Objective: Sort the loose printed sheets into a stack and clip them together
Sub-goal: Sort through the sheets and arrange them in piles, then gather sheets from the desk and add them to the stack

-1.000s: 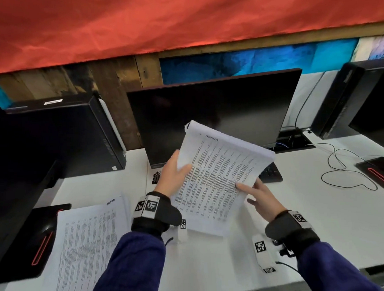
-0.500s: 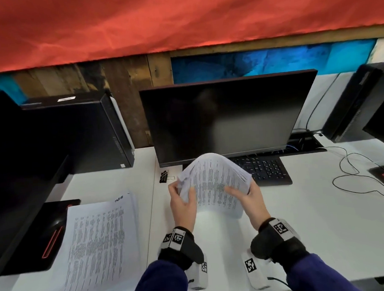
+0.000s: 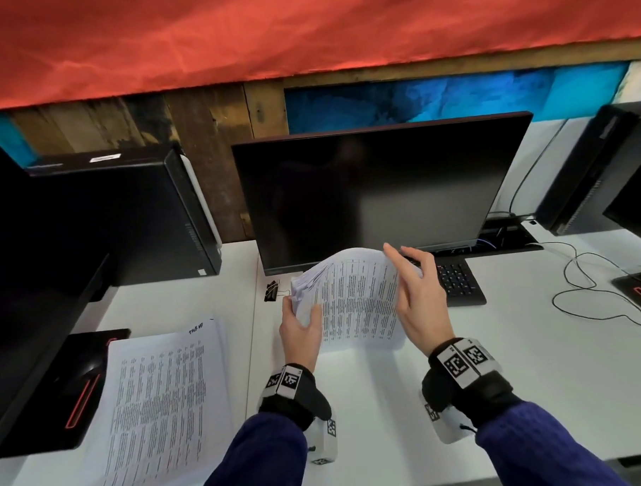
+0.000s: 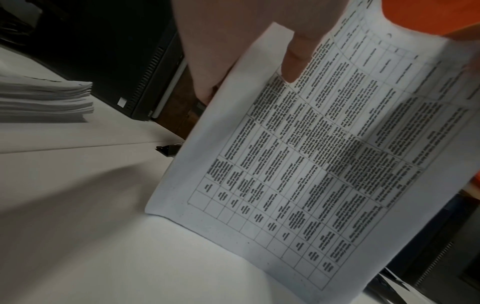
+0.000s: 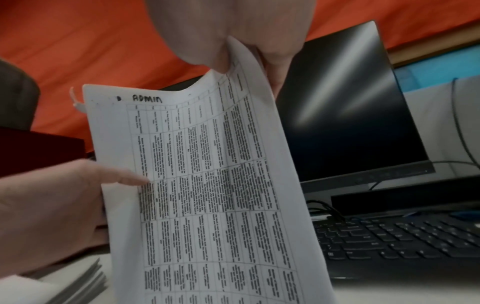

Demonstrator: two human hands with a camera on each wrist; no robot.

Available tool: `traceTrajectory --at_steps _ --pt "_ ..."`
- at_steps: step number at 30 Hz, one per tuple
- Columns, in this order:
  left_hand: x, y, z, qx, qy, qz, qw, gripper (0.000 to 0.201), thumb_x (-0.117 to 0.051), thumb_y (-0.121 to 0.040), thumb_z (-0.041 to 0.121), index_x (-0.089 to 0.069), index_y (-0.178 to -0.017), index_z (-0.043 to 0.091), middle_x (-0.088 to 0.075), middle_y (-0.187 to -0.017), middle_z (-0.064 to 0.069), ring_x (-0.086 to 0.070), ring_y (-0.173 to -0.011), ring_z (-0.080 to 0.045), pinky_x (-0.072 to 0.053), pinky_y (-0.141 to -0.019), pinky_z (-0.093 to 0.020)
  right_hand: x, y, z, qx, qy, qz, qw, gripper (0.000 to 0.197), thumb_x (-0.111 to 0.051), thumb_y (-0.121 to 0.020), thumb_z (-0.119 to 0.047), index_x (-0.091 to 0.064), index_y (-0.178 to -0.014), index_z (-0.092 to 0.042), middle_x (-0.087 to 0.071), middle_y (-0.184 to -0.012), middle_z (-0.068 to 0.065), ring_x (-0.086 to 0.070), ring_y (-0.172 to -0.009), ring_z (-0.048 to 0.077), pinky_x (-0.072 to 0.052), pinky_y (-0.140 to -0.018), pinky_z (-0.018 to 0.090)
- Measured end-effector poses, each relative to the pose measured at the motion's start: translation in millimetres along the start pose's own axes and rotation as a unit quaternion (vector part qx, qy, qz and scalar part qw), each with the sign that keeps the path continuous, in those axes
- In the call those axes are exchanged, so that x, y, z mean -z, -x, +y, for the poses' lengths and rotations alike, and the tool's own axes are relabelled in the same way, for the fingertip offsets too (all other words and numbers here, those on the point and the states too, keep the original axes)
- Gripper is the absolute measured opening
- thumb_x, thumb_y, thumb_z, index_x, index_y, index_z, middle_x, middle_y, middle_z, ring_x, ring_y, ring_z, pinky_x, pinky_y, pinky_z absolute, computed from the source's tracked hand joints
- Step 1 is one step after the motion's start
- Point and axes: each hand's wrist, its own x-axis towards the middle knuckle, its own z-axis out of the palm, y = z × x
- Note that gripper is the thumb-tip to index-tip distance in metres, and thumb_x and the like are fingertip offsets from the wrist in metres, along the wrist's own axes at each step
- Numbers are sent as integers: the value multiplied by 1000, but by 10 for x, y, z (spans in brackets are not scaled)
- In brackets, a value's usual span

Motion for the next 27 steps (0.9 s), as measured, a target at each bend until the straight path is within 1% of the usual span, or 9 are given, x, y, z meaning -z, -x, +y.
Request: traceTrajectory --at_steps 3,5,7,10,12,16,18,22,27 --pt "9 -17 -98 16 -12 -8 1000 30 -57 -92 14 -45 -115 29 -59 -96 7 -59 -83 -8 -46 -70 -19 -84 25 76 -47 -119 61 990 58 -50 -90 3 -35 -144 -14 -39 -131 4 -40 -118 -6 -29 -101 7" --pt "18 -4 -179 35 -35 -13 999 32 -55 -93 12 -48 -123 21 -59 -101 3 -60 -91 -15 -44 -76 -24 -158 74 189 -146 -243 70 956 65 -59 -87 1 -30 -141 -16 -42 -130 6 -45 -122 10 -37 -104 23" --pt "27 24 -275 56 -66 -21 996 33 -52 -93 10 -49 -126 13 -58 -103 0 -59 -100 -22 -41 -80 -23 -266 199 315 -240 -317 12 917 61 -60 -83 8 -33 -132 -17 -50 -121 6 -52 -115 22 -45 -97 35" --pt "43 71 -341 69 -84 -40 993 32 -50 -94 8 -50 -127 9 -58 -105 0 -59 -103 -21 -40 -81 -21 -453 440 458 -332 -214 -110 912 34 -54 -88 5 -47 -120 -5 -61 -106 11 -57 -107 35 -47 -88 41" --pt "73 84 -322 70 -89 -48 992 33 -48 -96 8 -48 -129 9 -58 -110 1 -57 -104 -17 -40 -84 -20 -517 499 467 -343 -157 -118 919 16 -52 -90 1 -57 -105 1 -63 -96 22 -59 -94 38 -47 -78 40" --pt "449 69 -267 95 -82 -60 990 38 -48 -95 14 -44 -133 18 -57 -121 4 -55 -114 -15 -41 -99 -27 -594 393 238 -330 -233 -132 905 24 -47 -91 2 -50 -106 -17 -57 -79 7 -53 -70 23 -44 -58 27" --pt "855 56 -259 120 -96 -58 986 36 -50 -95 19 -45 -130 25 -55 -123 7 -53 -118 -17 -39 -102 -31 -760 374 13 -333 -257 -172 891 24 -44 -90 4 -46 -104 -15 -55 -75 5 -50 -64 19 -44 -55 29" --pt "1683 147 -205 183 -107 -23 977 37 -48 -95 14 -43 -128 27 -55 -120 10 -50 -118 -16 -38 -105 -38 -1235 510 -460 -336 -292 -304 842 30 -38 -90 3 -44 -116 -13 -62 -103 6 -60 -88 22 -52 -79 38" --pt "2743 159 -702 248 -181 65 950 37 -56 -79 16 -54 -115 21 -67 -113 -5 -64 -106 -27 -50 -96 -50 -1968 781 -909 -343 -274 -431 788 25 -51 -83 1 -52 -104 -12 -63 -109 12 -62 -100 30 -55 -80 37"
